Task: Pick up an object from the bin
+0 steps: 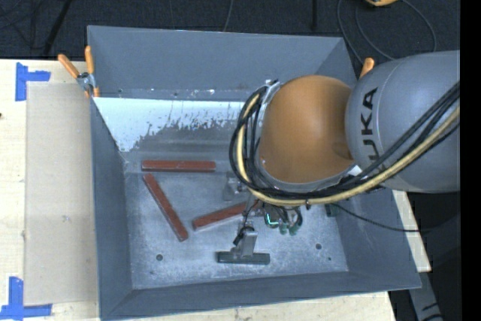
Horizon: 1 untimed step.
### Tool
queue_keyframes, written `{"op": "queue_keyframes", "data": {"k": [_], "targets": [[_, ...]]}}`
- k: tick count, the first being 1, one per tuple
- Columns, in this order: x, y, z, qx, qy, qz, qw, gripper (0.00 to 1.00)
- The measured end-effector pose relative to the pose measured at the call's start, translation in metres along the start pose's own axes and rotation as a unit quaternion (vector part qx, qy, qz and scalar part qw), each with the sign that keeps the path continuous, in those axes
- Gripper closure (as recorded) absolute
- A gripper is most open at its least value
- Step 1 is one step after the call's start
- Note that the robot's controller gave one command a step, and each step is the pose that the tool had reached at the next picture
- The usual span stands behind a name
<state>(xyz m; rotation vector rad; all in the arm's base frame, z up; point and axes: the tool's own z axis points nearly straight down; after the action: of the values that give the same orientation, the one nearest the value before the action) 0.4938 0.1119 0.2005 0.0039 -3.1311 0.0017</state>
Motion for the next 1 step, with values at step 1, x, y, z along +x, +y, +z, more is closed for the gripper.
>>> {"op": "queue_keyframes", "data": {"k": [1], "targets": [[-0.0018, -0.0006, -0.0037, 0.000, -0.0040, 0.002, 1.0000, 0.00]]}}
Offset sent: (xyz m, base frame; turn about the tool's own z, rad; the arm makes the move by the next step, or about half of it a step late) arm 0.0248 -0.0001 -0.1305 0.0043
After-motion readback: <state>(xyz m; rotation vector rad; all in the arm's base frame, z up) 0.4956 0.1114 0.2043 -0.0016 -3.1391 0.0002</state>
